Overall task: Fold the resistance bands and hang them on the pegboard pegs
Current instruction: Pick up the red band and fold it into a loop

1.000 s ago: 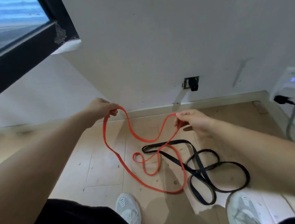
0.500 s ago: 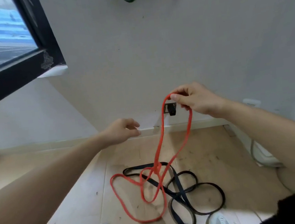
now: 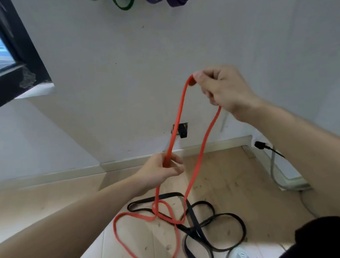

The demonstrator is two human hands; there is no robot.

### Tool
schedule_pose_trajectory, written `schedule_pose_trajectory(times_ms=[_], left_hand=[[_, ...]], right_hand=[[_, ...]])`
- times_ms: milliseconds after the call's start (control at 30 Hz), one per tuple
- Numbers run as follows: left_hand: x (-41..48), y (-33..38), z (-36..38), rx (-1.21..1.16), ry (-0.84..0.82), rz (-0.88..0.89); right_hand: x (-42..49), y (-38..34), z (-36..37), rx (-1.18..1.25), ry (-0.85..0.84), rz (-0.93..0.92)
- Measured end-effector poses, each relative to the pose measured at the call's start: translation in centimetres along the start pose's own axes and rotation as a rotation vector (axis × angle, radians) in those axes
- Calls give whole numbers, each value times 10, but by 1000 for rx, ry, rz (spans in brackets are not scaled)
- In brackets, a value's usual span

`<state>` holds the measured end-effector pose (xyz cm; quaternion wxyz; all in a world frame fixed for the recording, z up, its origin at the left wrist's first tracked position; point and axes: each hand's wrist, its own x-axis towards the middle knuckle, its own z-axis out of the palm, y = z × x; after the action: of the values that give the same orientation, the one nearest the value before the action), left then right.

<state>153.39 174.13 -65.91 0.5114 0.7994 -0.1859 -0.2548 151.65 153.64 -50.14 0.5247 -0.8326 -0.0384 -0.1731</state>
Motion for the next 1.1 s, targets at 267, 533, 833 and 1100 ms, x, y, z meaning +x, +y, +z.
schedule_pose_trajectory(times_ms=[267,533,833,1100], left_hand=[[-8,-23,14,-42,239,94],[-17,4,4,-53,346,244],[-19,45,-21,-130,160,193],[-18,59,-31,-45,236,104]], right_hand=[[9,22,-21,39,311,42],[16,58,-44,-43,404,186],[-19,119,-18,-710,-776,396],[-29,80,32,-30,-844,385]])
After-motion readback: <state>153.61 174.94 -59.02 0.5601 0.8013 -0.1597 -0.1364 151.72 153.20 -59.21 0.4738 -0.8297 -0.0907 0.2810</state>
